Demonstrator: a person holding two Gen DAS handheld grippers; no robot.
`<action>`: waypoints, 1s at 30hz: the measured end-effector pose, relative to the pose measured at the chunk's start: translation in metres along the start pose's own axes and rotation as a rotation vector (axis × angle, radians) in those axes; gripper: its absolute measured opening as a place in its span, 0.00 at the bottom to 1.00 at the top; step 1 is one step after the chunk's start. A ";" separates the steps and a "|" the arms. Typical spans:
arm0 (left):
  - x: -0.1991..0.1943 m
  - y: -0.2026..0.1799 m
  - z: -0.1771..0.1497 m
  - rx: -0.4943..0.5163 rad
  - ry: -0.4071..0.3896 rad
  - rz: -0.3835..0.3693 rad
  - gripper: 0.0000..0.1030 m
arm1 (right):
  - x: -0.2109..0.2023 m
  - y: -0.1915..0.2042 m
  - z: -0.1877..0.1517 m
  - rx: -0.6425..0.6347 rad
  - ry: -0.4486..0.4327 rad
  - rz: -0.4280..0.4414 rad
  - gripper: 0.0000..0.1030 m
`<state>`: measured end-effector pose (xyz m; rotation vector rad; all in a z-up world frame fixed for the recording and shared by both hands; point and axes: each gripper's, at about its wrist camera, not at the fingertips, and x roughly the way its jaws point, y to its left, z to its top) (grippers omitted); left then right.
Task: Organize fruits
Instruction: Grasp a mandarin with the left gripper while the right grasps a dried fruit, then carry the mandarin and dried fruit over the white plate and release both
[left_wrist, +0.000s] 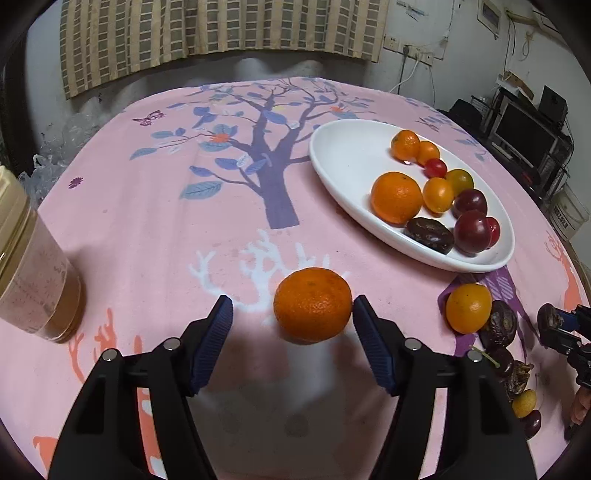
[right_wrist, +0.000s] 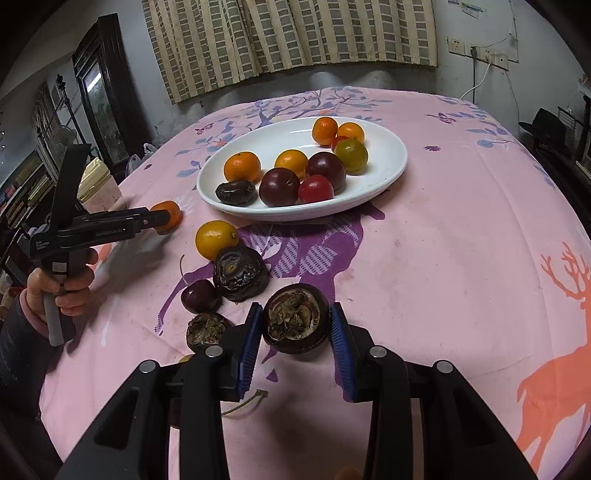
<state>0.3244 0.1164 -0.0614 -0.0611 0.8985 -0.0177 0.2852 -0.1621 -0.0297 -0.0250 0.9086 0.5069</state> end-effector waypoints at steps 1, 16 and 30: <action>0.001 -0.002 0.000 0.007 0.000 0.002 0.64 | 0.000 0.000 0.000 0.000 0.002 0.001 0.37; 0.002 -0.007 -0.003 0.002 0.021 -0.020 0.42 | 0.002 -0.003 0.000 0.017 0.003 -0.002 0.37; 0.009 -0.061 0.088 -0.027 -0.107 -0.126 0.42 | 0.031 -0.012 0.104 0.012 -0.215 -0.059 0.37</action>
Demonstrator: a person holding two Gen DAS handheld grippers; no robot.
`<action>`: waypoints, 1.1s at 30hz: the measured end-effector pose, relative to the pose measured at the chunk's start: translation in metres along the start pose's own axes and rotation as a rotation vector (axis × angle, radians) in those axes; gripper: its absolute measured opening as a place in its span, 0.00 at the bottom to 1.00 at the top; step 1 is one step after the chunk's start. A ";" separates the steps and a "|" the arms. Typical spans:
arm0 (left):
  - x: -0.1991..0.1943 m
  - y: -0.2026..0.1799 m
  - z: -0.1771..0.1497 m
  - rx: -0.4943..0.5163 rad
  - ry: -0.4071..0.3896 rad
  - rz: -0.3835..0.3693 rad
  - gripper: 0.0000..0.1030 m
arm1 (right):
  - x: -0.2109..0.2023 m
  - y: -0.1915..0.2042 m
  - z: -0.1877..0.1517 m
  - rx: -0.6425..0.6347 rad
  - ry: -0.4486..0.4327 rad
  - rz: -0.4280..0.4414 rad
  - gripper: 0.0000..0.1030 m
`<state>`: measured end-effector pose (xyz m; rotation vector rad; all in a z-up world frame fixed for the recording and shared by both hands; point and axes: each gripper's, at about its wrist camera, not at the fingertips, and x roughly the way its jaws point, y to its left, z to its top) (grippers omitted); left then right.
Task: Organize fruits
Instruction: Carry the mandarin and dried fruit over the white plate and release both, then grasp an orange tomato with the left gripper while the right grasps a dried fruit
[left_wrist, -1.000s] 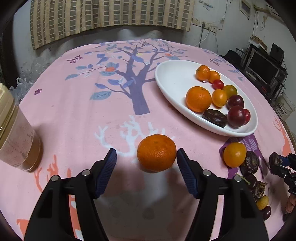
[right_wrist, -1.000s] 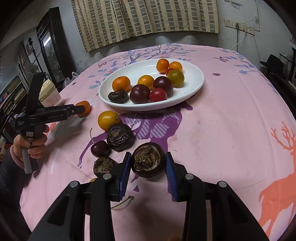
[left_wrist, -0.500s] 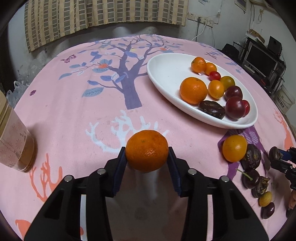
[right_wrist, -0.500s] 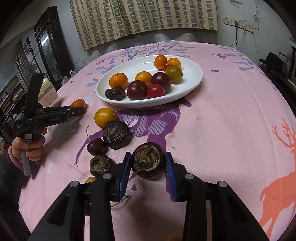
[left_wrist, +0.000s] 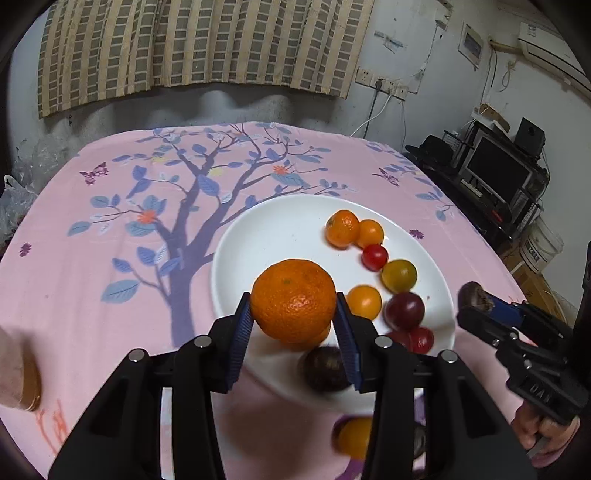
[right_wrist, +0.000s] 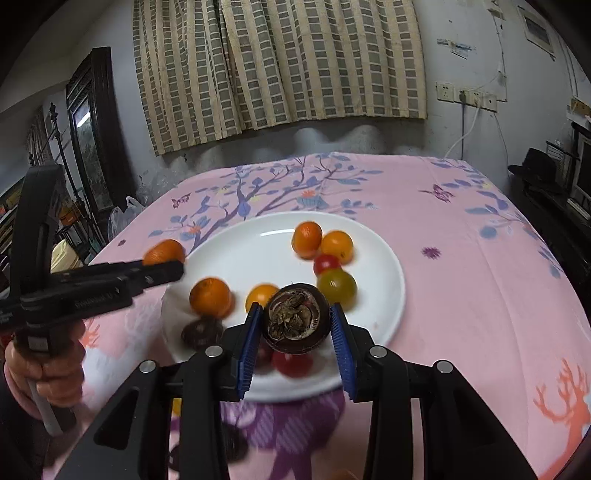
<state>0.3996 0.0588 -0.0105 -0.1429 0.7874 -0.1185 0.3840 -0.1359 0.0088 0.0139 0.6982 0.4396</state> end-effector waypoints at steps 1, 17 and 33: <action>0.006 -0.003 0.003 0.005 0.001 0.005 0.42 | 0.007 0.001 0.004 -0.003 -0.007 0.000 0.37; -0.062 -0.010 -0.024 0.071 -0.108 0.124 0.92 | -0.018 0.022 -0.011 -0.025 0.059 0.140 0.71; -0.076 0.032 -0.079 -0.093 -0.080 0.125 0.92 | 0.005 0.054 -0.065 -0.099 0.277 0.113 0.48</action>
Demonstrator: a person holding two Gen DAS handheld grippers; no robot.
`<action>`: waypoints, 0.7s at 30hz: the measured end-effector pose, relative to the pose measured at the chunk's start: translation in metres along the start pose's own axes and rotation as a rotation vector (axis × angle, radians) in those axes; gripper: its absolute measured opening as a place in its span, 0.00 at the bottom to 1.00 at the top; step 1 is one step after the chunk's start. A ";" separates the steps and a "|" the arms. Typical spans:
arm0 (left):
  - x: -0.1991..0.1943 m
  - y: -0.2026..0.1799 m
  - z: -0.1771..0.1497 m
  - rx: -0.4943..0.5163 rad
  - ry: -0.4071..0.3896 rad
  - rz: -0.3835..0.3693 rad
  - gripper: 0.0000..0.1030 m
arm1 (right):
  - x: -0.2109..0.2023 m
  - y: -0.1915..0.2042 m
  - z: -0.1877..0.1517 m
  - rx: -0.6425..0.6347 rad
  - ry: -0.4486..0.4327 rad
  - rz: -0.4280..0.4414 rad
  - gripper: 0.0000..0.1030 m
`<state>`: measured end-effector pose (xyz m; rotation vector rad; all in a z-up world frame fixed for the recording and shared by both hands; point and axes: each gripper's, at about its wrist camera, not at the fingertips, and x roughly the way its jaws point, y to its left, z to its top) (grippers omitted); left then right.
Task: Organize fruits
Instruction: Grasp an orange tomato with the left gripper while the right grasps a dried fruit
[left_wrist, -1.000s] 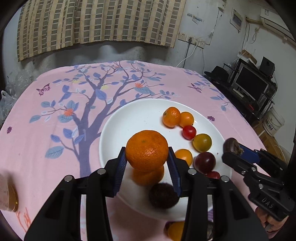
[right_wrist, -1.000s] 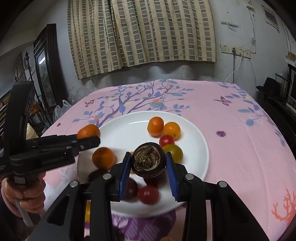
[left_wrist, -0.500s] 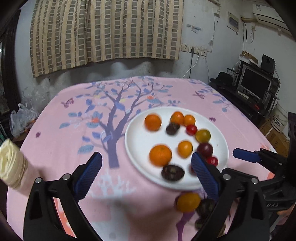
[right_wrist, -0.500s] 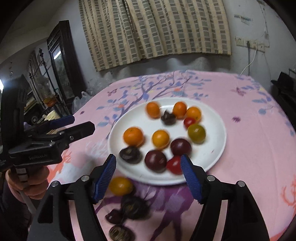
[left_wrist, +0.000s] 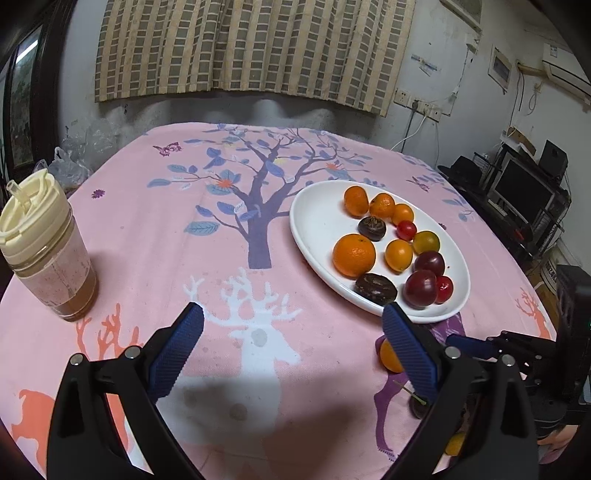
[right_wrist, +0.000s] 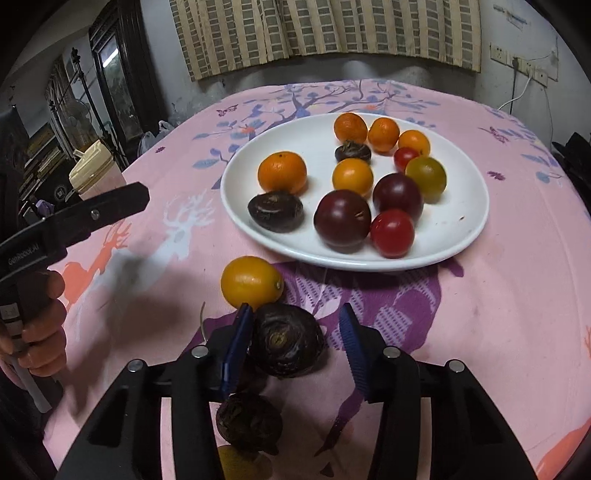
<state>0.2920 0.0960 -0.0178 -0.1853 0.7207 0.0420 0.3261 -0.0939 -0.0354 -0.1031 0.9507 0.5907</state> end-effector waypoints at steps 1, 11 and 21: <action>-0.001 -0.001 -0.001 0.007 -0.002 0.003 0.92 | 0.000 0.000 -0.001 -0.001 0.001 -0.001 0.48; -0.001 -0.006 -0.001 0.026 0.000 0.000 0.92 | 0.006 0.001 -0.004 -0.005 0.041 0.015 0.43; 0.007 -0.032 -0.010 0.092 0.077 -0.133 0.81 | -0.047 -0.018 0.007 0.067 -0.137 0.036 0.42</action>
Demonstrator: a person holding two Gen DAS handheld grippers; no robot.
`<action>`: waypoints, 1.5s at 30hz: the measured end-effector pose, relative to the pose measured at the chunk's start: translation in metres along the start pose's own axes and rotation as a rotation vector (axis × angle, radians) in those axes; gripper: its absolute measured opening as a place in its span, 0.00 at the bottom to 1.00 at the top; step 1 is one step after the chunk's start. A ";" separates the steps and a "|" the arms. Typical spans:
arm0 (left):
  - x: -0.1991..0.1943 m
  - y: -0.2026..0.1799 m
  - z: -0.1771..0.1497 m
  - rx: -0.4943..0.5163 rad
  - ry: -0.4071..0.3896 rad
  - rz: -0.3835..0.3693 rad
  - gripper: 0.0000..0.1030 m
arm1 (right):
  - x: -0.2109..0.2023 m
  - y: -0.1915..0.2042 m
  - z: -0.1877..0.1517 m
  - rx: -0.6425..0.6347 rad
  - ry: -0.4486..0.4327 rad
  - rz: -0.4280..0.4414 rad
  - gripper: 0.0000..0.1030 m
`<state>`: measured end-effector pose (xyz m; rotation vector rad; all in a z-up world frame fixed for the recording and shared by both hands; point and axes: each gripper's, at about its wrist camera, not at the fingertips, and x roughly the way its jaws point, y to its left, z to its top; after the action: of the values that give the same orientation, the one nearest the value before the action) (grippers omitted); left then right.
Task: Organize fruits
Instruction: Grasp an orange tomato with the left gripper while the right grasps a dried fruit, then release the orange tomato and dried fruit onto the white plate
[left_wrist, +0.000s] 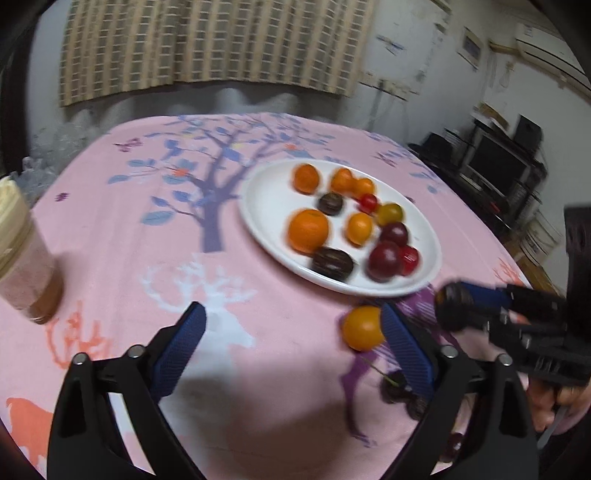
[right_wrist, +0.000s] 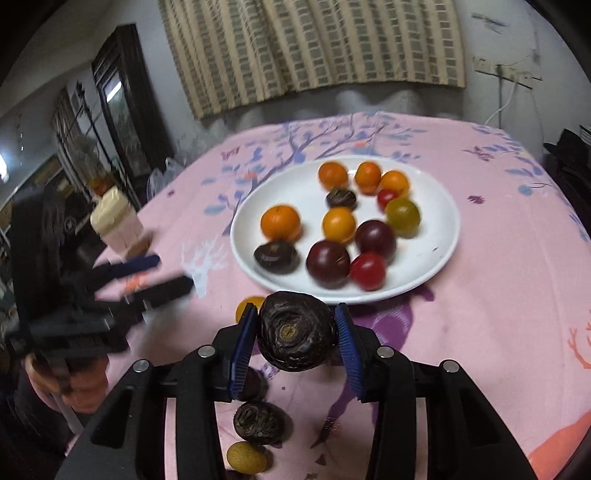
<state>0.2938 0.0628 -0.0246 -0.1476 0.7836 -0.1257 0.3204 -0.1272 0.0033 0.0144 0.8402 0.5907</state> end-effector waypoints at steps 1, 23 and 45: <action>0.005 -0.008 -0.002 0.024 0.029 -0.034 0.79 | -0.003 -0.004 0.001 0.015 -0.011 -0.009 0.42; 0.068 -0.060 -0.011 0.131 0.190 -0.007 0.40 | -0.015 -0.020 0.003 0.081 -0.031 -0.029 0.43; 0.082 -0.024 0.111 0.067 0.017 0.054 0.39 | 0.051 -0.048 0.076 0.081 -0.095 -0.121 0.43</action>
<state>0.4284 0.0353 0.0001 -0.0614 0.7991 -0.1018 0.4239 -0.1254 0.0080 0.0641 0.7669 0.4391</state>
